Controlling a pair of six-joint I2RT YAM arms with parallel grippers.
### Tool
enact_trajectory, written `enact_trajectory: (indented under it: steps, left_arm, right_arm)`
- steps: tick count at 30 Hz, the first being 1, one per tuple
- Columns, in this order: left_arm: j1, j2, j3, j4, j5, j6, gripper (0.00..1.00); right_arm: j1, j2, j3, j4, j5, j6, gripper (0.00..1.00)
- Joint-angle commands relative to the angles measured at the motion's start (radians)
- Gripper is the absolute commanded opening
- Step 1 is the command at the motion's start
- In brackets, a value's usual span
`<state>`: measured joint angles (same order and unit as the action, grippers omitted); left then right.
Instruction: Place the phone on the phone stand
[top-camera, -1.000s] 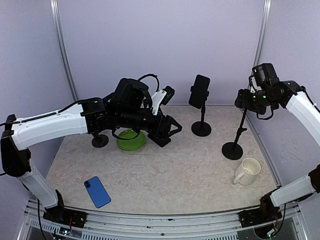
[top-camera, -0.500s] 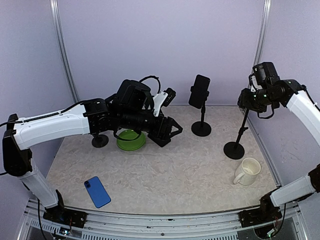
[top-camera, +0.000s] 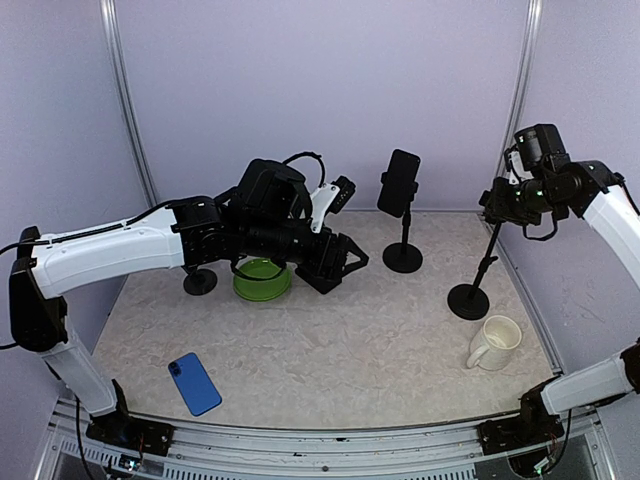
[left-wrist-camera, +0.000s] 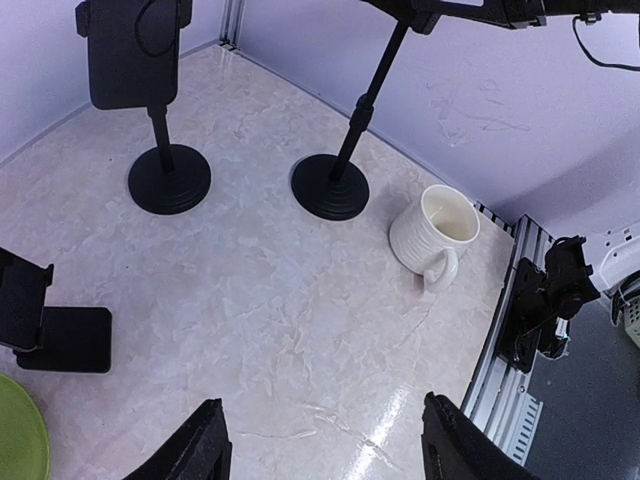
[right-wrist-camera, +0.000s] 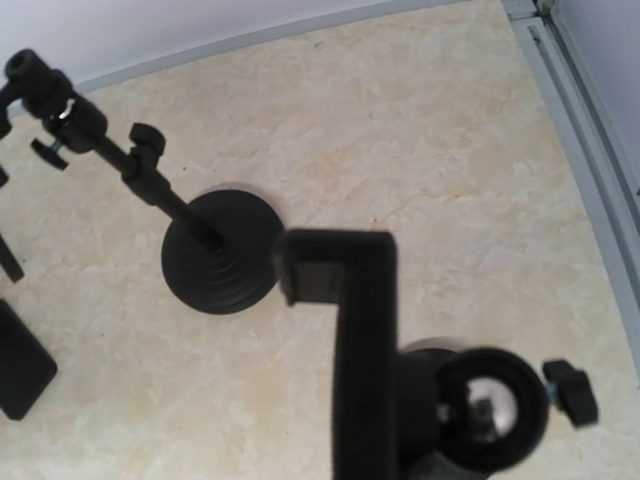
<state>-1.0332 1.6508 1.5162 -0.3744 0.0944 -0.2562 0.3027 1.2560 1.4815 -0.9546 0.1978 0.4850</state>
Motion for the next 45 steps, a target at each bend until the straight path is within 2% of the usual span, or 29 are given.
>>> enact_trajectory:
  steps: [1,3,6,10,13,21,28,35,38,45]
  left_arm:
    - [-0.005,0.011,0.033,0.004,0.006,0.013,0.64]
    - [-0.005,0.008,0.031,0.003,0.004,0.012,0.64]
    - [-0.005,0.004,0.026,0.002,0.0,0.012,0.64]
    - [-0.005,0.003,0.021,0.003,-0.001,0.007,0.64]
    - [-0.006,0.003,0.021,0.003,0.001,0.005,0.64]
    - [-0.007,0.007,0.025,0.001,0.004,0.005,0.64]
    - [-0.008,0.001,0.021,-0.001,-0.002,0.001,0.64]
    - [-0.008,0.004,0.022,0.0,-0.003,0.002,0.64]
    - [-0.008,0.007,0.03,-0.003,-0.004,0.006,0.64]
    - [-0.008,-0.001,0.044,-0.026,-0.029,0.023,0.64]
  right_arm:
    - [-0.011,-0.027,-0.014,0.031,-0.039,-0.019,0.23]
    - [-0.011,-0.03,-0.016,0.04,-0.069,-0.053,0.18]
    - [-0.011,-0.032,-0.017,0.028,-0.07,-0.058,0.17]
    - [-0.011,-0.031,-0.029,0.02,-0.056,-0.062,0.29]
    - [-0.011,-0.024,-0.035,0.026,-0.045,-0.063,0.35]
    - [-0.011,0.021,-0.006,0.048,-0.005,-0.072,0.43]
    - [-0.011,0.028,-0.002,0.026,0.017,-0.061,0.4]
    - [-0.011,0.001,0.0,0.045,0.017,-0.072,0.25]
    - [-0.011,-0.005,0.008,0.052,-0.027,-0.106,0.21]
    - [-0.01,-0.04,0.002,0.062,-0.27,-0.223,0.12]
